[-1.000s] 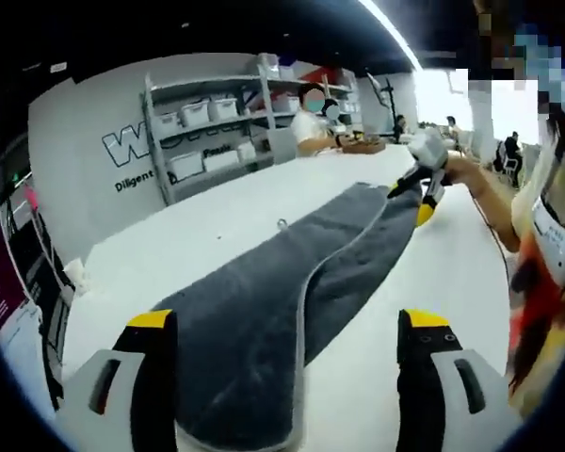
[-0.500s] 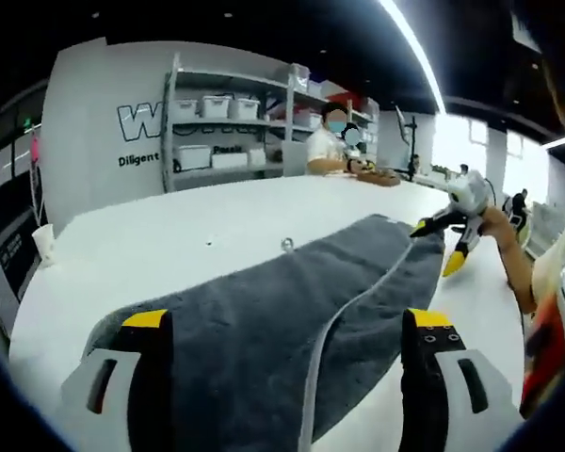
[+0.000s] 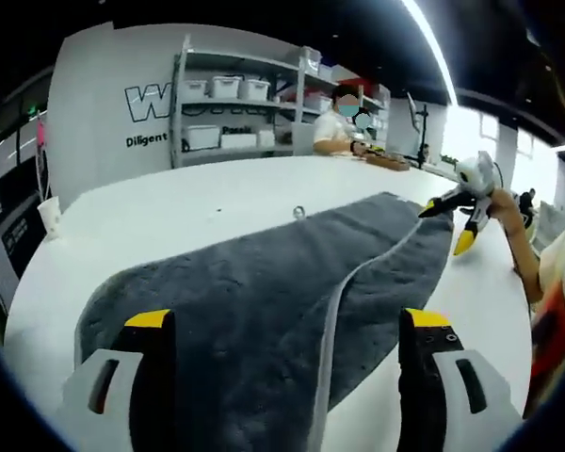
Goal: Open the folded towel by lifting each exposed corner and separating the folded layers until the towel lies flat within the target outline without major curled edges
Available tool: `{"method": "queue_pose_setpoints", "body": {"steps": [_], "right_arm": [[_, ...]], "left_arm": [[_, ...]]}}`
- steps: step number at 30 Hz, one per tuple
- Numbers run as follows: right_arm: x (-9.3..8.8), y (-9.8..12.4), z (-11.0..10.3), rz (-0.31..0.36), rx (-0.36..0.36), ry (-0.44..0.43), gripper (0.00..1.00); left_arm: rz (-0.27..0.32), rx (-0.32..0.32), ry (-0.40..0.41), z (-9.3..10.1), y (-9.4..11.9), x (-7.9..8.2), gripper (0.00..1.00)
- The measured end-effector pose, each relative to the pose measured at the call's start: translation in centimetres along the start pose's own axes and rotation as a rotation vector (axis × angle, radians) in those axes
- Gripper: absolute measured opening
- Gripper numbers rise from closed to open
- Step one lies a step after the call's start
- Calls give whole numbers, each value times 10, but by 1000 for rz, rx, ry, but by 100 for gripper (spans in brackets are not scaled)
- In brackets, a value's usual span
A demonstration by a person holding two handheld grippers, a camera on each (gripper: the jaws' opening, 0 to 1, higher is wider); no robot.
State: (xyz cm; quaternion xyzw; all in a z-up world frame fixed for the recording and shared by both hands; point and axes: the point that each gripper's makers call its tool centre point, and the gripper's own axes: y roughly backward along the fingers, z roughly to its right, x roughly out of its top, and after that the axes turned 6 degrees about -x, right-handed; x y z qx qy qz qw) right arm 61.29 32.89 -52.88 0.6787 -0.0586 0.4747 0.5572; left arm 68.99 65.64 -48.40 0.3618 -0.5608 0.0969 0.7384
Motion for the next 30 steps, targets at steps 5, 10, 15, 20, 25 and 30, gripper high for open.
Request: {"method": "queue_pose_setpoints", "body": {"steps": [5, 10, 15, 20, 25, 30], "right_arm": [[20, 12, -2, 106, 27, 1, 90], [27, 22, 13, 156, -1, -11, 79], [34, 39, 47, 208, -102, -40, 73], [26, 63, 93, 225, -229, -91, 64], [-2, 78, 130, 171, -323, -149, 55], [-29, 88, 151, 100, -372, -180, 50]], "left_arm": [[-10, -13, -19, 3, 1, -1, 96], [-34, -34, 6, 4, 1, -8, 96], [-43, -41, 1, 4, 0, -9, 97], [-36, -36, 13, 1, 1, -9, 96], [-35, -27, 23, -3, 1, -10, 96], [-35, -29, 32, -4, 1, -12, 96]]}}
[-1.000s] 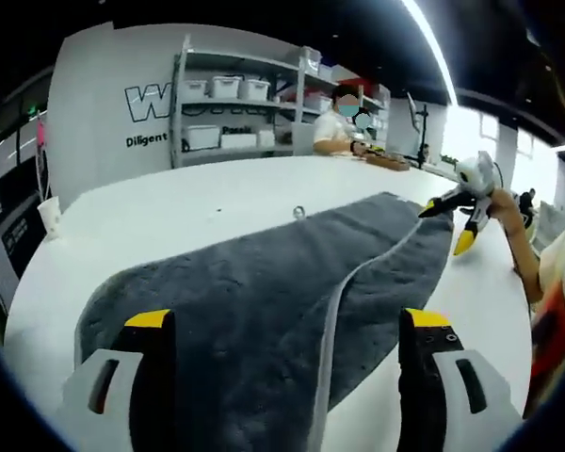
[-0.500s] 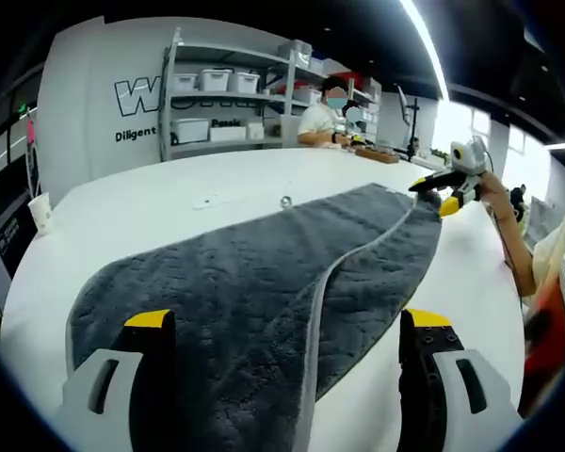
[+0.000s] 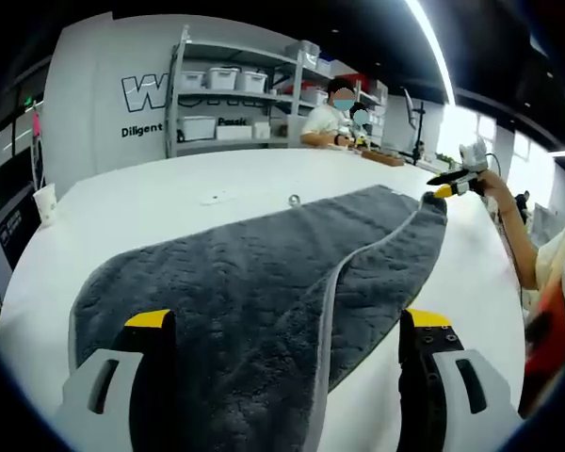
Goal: Open the folded towel by lifting each exposed corner and separating the folded layers until the towel lies flat within the target outline without major curled edges
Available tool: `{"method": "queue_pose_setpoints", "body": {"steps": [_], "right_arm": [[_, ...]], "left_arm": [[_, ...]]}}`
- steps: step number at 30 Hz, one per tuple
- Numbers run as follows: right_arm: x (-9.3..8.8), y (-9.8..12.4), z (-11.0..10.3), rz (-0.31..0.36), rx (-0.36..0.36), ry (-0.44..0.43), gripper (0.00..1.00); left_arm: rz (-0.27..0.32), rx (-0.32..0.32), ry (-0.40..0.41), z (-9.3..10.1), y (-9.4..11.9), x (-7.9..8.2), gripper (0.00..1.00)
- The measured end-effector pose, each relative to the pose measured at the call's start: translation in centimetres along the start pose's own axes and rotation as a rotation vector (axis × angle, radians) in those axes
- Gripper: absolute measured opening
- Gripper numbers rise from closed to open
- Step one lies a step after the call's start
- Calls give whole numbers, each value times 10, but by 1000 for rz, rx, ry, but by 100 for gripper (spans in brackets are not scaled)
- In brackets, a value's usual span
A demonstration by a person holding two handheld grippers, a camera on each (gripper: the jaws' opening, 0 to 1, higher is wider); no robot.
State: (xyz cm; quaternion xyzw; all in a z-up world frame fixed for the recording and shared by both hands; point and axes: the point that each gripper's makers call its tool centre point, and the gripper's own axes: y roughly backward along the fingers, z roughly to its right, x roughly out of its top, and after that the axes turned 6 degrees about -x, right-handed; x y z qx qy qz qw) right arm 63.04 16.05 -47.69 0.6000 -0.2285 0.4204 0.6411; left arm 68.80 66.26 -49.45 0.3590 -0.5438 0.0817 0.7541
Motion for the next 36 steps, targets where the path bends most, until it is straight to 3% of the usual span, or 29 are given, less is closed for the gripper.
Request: {"method": "queue_pose_setpoints", "body": {"steps": [8, 14, 21, 26, 32, 36], "right_arm": [[-15, -12, 7, -94, 34, 32, 31], [-19, -18, 4, -114, 38, 80, 1], [-17, -3, 2, -92, 35, 131, 1], [-11, 19, 5, -22, 9, 117, 1], [-22, 48, 6, 9, 4, 138, 1], [-35, 56, 4, 11, 21, 125, 0]], "left_arm": [[-8, 0, 8, -2, 0, -5, 96], [-5, 1, 16, -4, 2, -6, 95], [-8, 1, 15, -4, 3, -8, 95], [-5, 2, 10, -4, 4, -7, 94], [-12, 1, 10, -4, 3, -8, 94], [-15, -1, 8, -4, 2, -8, 94]]}}
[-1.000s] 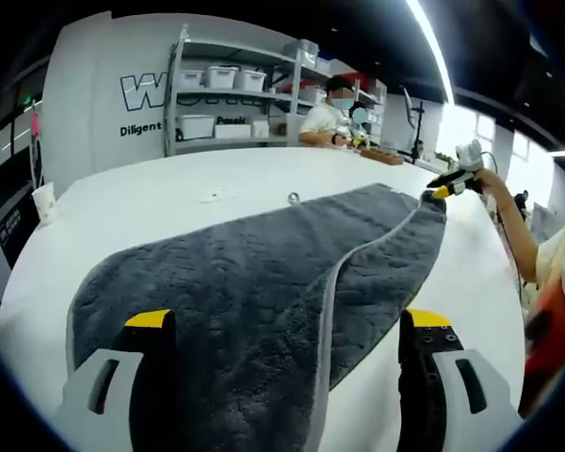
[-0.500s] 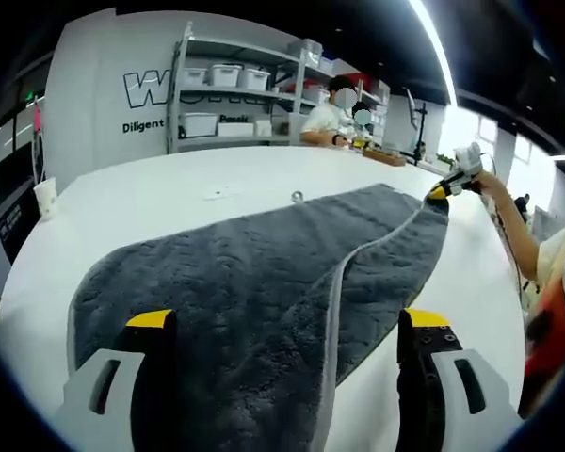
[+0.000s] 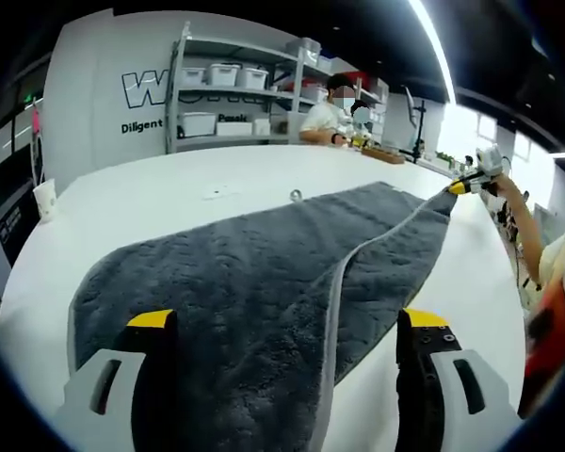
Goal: Open the folded towel by lifting each exposed corner and separating the folded layers until the towel lies flat within the target outline without major curled edges
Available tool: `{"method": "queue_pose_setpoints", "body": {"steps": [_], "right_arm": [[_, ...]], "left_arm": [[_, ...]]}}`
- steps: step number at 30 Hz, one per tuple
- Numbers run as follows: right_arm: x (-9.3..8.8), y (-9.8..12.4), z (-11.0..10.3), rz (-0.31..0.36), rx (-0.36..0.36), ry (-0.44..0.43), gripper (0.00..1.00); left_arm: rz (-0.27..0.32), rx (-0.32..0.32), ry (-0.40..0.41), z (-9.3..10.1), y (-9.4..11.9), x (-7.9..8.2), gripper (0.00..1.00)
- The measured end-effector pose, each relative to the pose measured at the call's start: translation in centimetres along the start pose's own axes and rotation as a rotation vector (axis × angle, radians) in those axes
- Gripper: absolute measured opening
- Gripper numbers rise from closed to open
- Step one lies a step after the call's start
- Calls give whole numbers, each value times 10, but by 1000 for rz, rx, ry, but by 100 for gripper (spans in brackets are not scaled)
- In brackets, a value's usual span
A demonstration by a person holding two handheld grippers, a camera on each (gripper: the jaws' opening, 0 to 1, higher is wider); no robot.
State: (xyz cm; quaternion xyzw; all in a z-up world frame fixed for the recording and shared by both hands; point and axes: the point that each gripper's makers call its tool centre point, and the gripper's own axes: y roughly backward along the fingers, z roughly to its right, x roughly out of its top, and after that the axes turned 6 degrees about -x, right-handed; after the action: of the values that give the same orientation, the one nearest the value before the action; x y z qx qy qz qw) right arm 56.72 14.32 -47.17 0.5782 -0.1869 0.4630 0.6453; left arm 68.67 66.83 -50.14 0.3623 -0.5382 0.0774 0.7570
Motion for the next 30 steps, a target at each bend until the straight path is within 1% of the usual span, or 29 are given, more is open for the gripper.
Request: {"method": "queue_pose_setpoints", "body": {"steps": [2, 6, 7, 8, 9, 10, 12, 17, 23, 24, 26, 28, 30], "right_arm": [[-8, 2, -3, -3, 10, -6, 0], [-26, 1, -9, -46, 25, 3, 0], [-30, 0, -9, -54, 32, 4, 0], [-36, 0, -12, -65, 40, 3, 0], [-38, -1, -13, -70, 44, 5, 0], [-46, -2, -16, -97, 47, 15, 0], [-53, -3, -18, -126, 48, 27, 1], [-63, -10, -22, -162, 54, 32, 1], [-63, -12, -20, -181, 37, 30, 3], [-63, -11, -18, -185, 30, 33, 4], [-61, -9, -13, -188, 0, 35, 12], [-60, -6, -7, -192, -33, 29, 23], [-60, -1, 0, -203, -70, 12, 32]], "left_arm": [[0, 0, -1, 0, 0, 0, 93], [5, -6, -2, 1, -1, 1, 93], [14, -20, 2, 3, -2, 2, 93], [37, -56, 20, 8, -3, 6, 93], [48, -72, 29, 10, -3, 7, 93], [54, -81, 35, 10, -3, 8, 92], [58, -88, 39, 11, -4, 8, 92], [42, -64, 28, 8, -4, 6, 92], [44, -67, 27, 9, -3, 7, 92], [43, -67, 26, 9, -3, 7, 92], [44, -68, 25, 10, -3, 7, 92], [45, -70, 24, 11, -2, 7, 92], [46, -72, 23, 11, -2, 8, 92]]}}
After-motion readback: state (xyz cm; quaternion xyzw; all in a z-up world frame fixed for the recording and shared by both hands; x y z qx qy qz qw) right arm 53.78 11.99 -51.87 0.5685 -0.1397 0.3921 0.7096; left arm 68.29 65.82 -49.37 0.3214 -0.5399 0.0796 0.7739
